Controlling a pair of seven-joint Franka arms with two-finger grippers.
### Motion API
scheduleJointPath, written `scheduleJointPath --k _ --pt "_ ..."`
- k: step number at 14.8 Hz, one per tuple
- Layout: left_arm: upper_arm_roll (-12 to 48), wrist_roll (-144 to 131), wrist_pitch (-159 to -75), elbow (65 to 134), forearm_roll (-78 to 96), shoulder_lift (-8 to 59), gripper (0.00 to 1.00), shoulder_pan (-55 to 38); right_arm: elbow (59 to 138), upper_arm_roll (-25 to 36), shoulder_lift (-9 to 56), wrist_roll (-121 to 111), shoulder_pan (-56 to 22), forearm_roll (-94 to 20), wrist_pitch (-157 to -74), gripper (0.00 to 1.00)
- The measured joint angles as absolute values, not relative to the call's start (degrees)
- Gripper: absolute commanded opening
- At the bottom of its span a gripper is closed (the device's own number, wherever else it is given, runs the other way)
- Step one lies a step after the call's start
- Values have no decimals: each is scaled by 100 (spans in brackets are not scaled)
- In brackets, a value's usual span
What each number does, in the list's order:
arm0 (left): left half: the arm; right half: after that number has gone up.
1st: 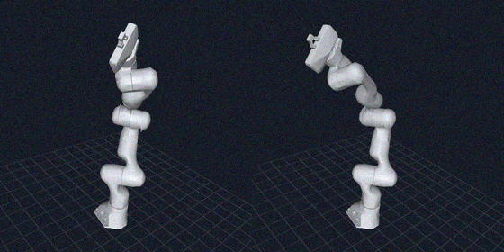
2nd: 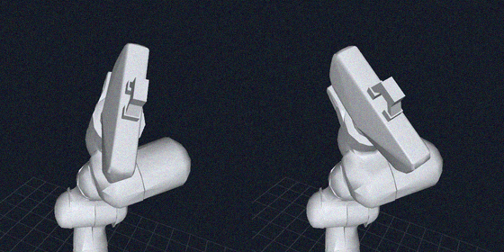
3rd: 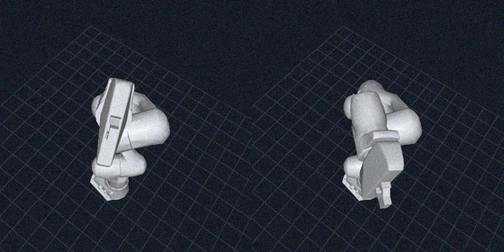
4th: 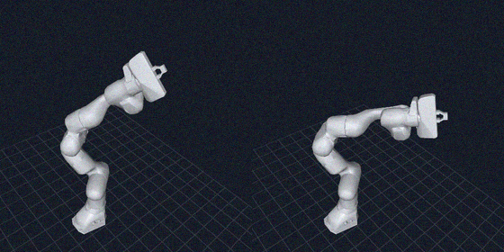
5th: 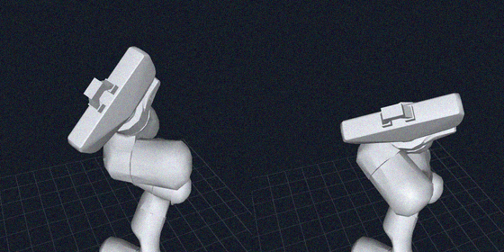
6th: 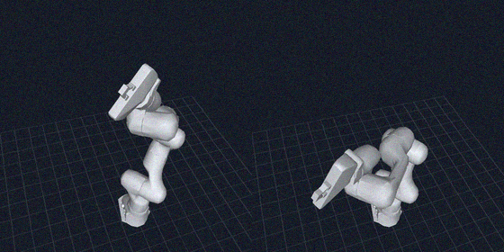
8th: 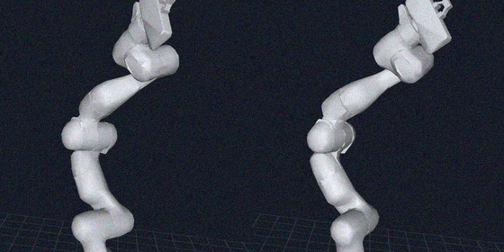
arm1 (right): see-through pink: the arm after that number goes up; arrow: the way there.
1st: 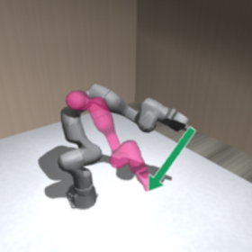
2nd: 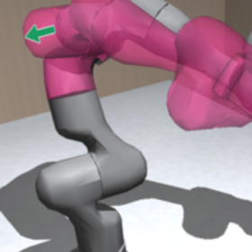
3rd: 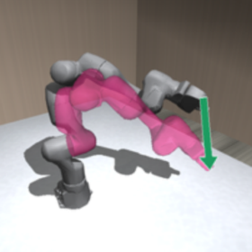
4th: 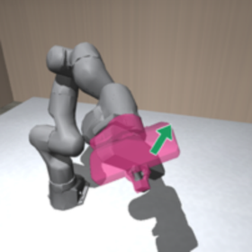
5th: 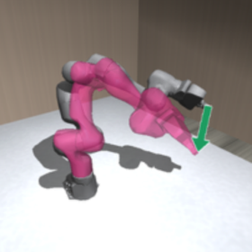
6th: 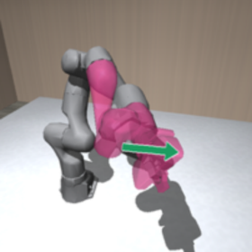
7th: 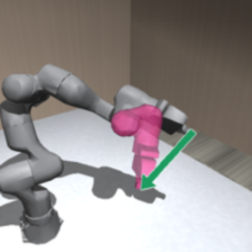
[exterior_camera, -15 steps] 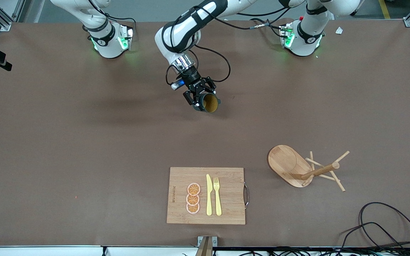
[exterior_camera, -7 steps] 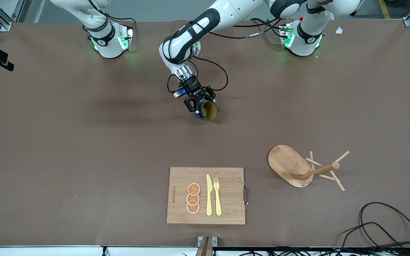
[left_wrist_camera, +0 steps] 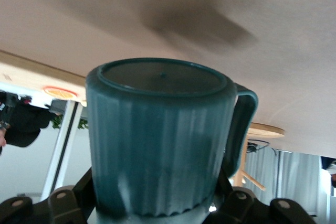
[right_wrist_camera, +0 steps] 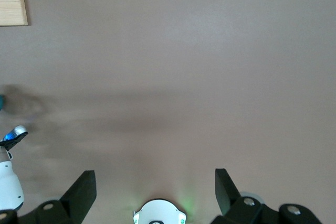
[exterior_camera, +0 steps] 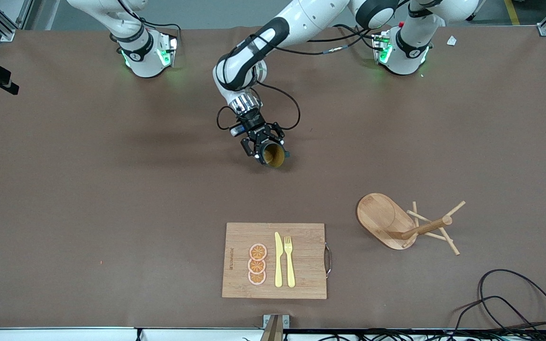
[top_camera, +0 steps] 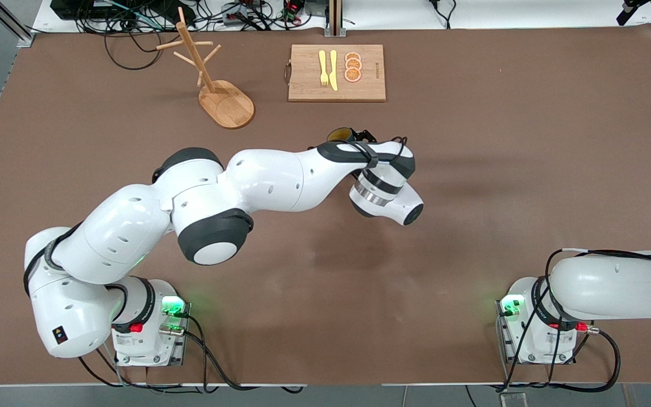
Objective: Transfer cup from left to right arm and place
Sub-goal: 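Carry the teal mug to the table middle with the left gripper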
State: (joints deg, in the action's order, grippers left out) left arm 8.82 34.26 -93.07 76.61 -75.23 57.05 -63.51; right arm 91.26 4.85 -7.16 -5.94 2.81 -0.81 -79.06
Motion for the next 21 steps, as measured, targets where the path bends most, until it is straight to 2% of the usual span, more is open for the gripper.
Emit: scheduleJointPath --k 8,9,10,21 --pt "797 3667 -9307 7597 -7588 5873 53 -6731 9126 485 -714 -594 281 -82 -7907 100" --pt "796 3668 -9270 7597 -7588 5882 64 -6804 9126 485 -714 -594 281 -82 -7907 100" --pt "796 3667 -9225 7597 -7588 5893 100 -6866 9126 485 -714 -594 281 -82 -7907 100" --pt "849 3575 -9190 7370 -7543 6012 100 -6961 9126 485 -709 -594 281 -85 -7932 100"
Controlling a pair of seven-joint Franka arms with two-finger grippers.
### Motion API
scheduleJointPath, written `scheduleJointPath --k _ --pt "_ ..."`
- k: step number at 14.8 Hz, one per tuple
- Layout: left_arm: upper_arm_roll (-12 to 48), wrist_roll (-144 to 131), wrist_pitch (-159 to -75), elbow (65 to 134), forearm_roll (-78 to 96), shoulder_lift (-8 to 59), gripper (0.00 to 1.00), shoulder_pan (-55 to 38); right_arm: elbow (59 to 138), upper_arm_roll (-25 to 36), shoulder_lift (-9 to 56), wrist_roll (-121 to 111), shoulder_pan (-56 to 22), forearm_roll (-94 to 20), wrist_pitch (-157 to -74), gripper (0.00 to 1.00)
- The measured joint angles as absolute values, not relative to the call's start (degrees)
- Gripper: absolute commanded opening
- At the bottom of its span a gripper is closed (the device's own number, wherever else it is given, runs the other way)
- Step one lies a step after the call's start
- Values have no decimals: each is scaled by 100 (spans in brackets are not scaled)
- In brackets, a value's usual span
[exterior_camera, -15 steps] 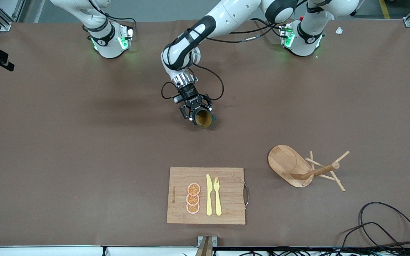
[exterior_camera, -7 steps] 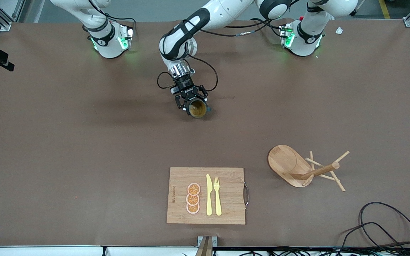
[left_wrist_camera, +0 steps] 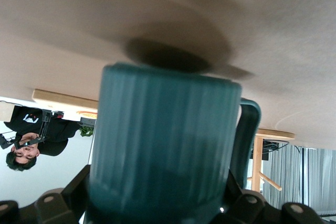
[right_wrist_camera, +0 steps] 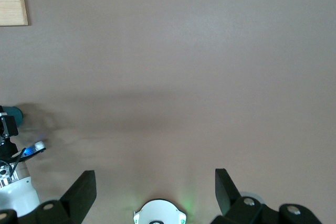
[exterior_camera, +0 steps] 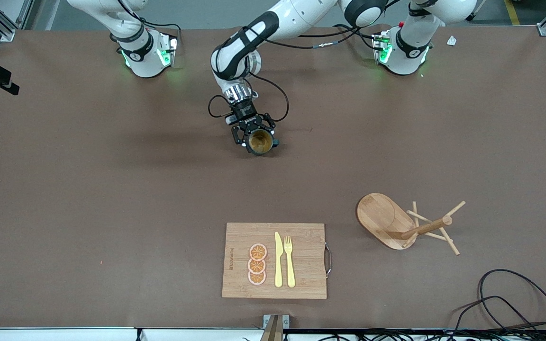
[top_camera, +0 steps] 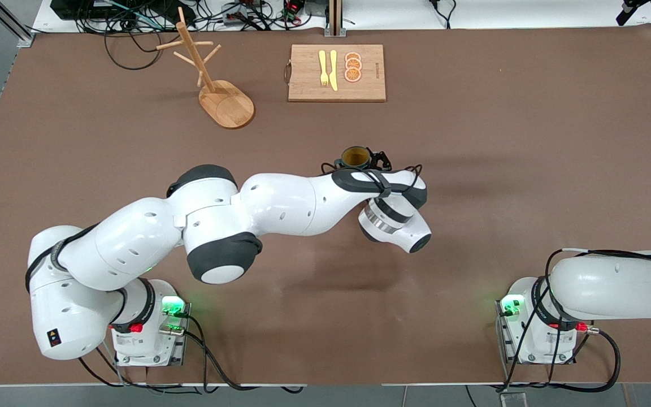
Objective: Transfer cup from left to right arm and place
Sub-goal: 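Carry the teal mug to the table middle with the left gripper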
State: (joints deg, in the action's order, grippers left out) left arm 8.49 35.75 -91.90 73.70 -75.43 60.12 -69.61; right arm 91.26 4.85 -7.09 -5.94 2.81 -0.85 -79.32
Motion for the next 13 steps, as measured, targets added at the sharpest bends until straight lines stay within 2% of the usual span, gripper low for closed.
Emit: scheduleJointPath --k 10,13 --pt "1120 3398 -9187 7073 -7263 5985 100 -7032 9126 490 -529 -594 283 -85 -8089 100" --pt "1091 3396 -9071 6965 -6965 5673 100 -7036 9126 492 -522 -594 289 -85 -8127 100"
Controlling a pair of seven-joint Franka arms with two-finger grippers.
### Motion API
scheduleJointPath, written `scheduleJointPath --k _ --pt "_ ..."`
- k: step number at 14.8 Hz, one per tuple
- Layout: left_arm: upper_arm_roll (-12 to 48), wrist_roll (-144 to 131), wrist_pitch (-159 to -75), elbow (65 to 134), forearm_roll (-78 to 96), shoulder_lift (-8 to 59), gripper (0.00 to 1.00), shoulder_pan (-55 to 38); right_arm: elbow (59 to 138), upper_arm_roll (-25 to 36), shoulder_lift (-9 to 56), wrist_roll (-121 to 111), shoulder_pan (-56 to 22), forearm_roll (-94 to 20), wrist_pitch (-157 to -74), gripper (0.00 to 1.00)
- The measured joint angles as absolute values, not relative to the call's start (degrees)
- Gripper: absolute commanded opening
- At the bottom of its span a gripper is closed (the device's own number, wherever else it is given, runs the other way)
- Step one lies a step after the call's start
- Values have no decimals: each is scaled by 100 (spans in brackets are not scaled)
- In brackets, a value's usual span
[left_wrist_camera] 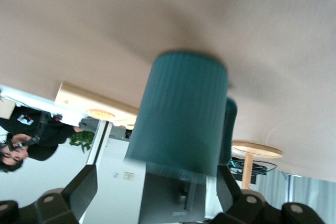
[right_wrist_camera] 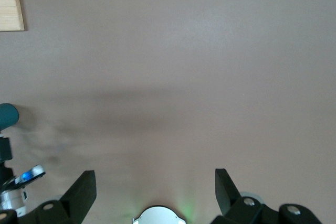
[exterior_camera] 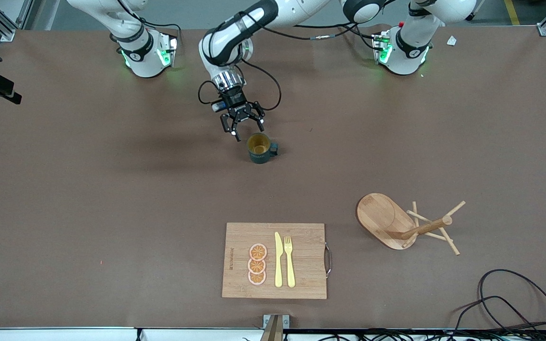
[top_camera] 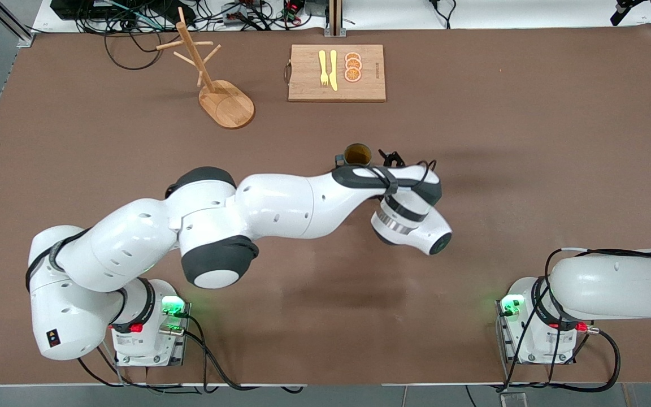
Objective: Transfer cup from left to right arm and place
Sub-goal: 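Carry the teal mug to the table middle with the left gripper, then grasp the mug rim with the right gripper while the left gripper releases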
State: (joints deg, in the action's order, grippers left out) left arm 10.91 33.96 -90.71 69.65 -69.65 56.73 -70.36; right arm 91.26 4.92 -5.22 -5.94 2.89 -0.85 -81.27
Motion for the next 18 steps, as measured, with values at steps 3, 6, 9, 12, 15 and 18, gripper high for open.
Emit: scheduleJointPath --k 3,6,9,12,15,18 --pt "1009 3404 -8975 6916 -6496 5075 100 -6799 9132 500 -359 -594 303 -85 -8166 100" --pt "1020 3500 -9021 6908 -6037 4408 100 -6135 9138 511 104 -594 392 -82 -8315 100" --pt "1018 3510 -9201 6912 -5419 3921 100 -5456 9135 514 435 -582 460 -82 -8502 100" --pt "1016 3498 -9579 6913 -4710 3560 100 -4681 9135 454 457 260 437 -108 -8511 100" --pt "1017 3490 -9911 6913 -3915 3225 100 -3831 9209 393 457 1791 47 -202 -8533 100" --pt "1025 3417 -10085 6913 -3339 2962 100 -3090 9376 351 459 3515 -534 -399 -8670 100"
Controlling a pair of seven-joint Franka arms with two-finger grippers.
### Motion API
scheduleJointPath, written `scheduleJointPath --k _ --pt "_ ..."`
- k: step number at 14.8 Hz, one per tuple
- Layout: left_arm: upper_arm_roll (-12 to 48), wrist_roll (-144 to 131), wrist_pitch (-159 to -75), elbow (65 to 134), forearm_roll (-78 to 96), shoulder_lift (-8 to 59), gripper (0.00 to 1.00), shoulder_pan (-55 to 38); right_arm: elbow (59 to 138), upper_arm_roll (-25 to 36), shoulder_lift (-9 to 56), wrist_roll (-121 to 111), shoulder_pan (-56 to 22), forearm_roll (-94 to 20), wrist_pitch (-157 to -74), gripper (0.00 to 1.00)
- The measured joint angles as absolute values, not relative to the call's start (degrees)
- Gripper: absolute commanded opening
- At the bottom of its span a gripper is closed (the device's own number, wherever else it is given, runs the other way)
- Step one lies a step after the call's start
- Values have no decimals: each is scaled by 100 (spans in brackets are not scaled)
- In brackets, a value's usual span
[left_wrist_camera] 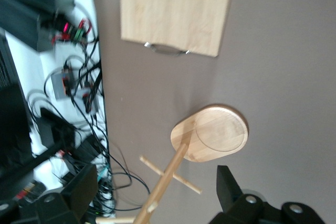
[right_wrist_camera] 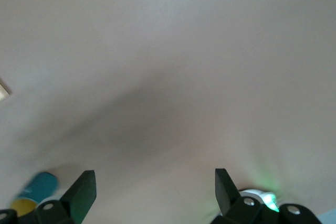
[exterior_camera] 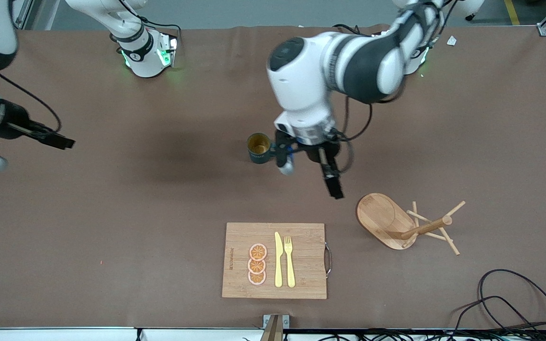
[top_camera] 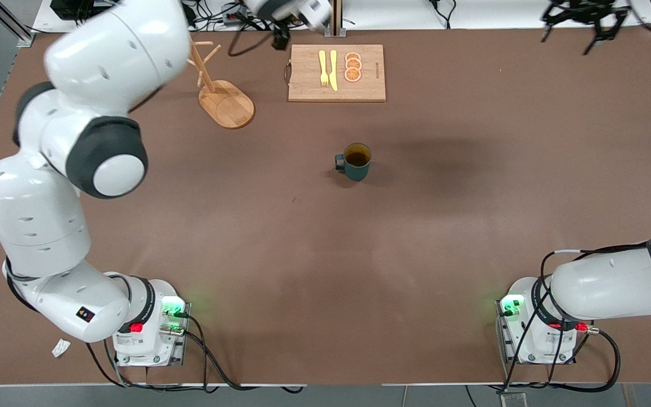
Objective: Transfer cup from left to right arm and place
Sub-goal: 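Grasp the mug rim with the right gripper while the left gripper releases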
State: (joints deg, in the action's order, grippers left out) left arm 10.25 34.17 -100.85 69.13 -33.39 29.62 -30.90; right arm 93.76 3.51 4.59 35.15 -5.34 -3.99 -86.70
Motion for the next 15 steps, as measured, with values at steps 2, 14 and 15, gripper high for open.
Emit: scheduleJointPath --k 2,14,15 --pt "1026 3347 -10105 6911 -2955 2797 100 -2688 9533 338 462 4665 -947 -437 -8883 100" --pt "994 2131 -9371 6980 145 1822 100 125 10629 309 768 11201 -3487 -764 -10812 100" --pt "1000 1924 -9080 6995 299 1778 100 319 10632 308 894 11668 -3690 -765 -11006 100"
